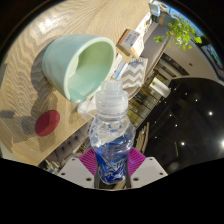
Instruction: Pour water
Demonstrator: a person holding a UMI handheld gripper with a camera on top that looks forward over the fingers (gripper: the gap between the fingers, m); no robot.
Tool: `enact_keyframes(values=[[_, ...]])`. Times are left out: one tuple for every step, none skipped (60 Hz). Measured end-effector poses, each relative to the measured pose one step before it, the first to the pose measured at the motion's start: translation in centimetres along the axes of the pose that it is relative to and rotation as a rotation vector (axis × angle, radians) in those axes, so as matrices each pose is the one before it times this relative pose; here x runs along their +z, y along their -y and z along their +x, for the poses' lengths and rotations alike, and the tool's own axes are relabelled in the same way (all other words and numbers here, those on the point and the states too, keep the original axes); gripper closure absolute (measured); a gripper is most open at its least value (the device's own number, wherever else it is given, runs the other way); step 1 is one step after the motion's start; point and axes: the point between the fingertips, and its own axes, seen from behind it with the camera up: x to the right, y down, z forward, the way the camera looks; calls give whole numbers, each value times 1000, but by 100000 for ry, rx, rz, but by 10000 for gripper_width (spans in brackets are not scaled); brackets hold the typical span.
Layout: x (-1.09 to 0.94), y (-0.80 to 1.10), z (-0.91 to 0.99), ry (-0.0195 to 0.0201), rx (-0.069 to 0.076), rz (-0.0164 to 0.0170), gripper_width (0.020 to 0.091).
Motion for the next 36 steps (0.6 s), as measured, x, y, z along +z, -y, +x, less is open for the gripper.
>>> enact_keyframes(values=[[-40, -16, 72, -149, 307, 158, 751], [-28, -23, 26, 19, 452, 87, 751], [-31, -31, 25, 159, 559, 74, 751], [-66, -57, 92, 268, 428, -15, 751], [22, -56, -2, 447, 716, 33, 751], [-6, -66, -33, 295, 910, -6, 751], [-34, -57, -16, 367, 1108, 132, 751], [-86, -58, -65, 366, 1498, 82, 749], [19, -54, -6, 778, 1780, 438, 750], [-53, -89, -14, 686, 2185, 174, 751], [-69, -110, -41, 868, 2665, 193, 751], [-243, -84, 136, 644, 2658, -85, 751], [-277, -84, 258, 908, 3170, 498, 750], [50, -54, 73, 1409, 4505, 1450, 751], [-88, -19, 189, 707, 4265, 900, 750], [-111, -51, 242, 622, 4320, 823, 750], [-137, -69, 254, 667, 4411, 739, 749], [-137, -45, 295, 621, 4537, 786, 750], [-137, -31, 351, 494, 4537, 877, 750], [-276, 59, 343, 78, 4419, 483, 749], [-158, -12, 373, 801, 4606, 981, 749], [-72, -132, 346, 1001, 4988, 910, 750], [-103, -62, 347, 803, 4907, 858, 750], [-109, -6, 343, 782, 4902, 954, 750], [-73, 105, 262, 594, 4912, 981, 749], [-88, -8, 317, 910, 5099, 994, 749], [-81, -33, 307, 903, 5177, 800, 749], [-70, -60, 331, 738, 5228, 572, 748], [-42, -83, 310, 642, 5146, 408, 748], [-21, -98, 219, 950, 5192, 384, 748], [11, -19, 28, 1644, 5237, 564, 748], [-133, 143, -22, 1315, 5093, 559, 749], [-41, 32, 259, 1338, 5348, 763, 748], [27, -45, 125, 1369, 6213, 687, 749], [47, -86, 34, 1665, 6555, 540, 749], [124, -112, -93, 2206, 6494, 430, 749]])
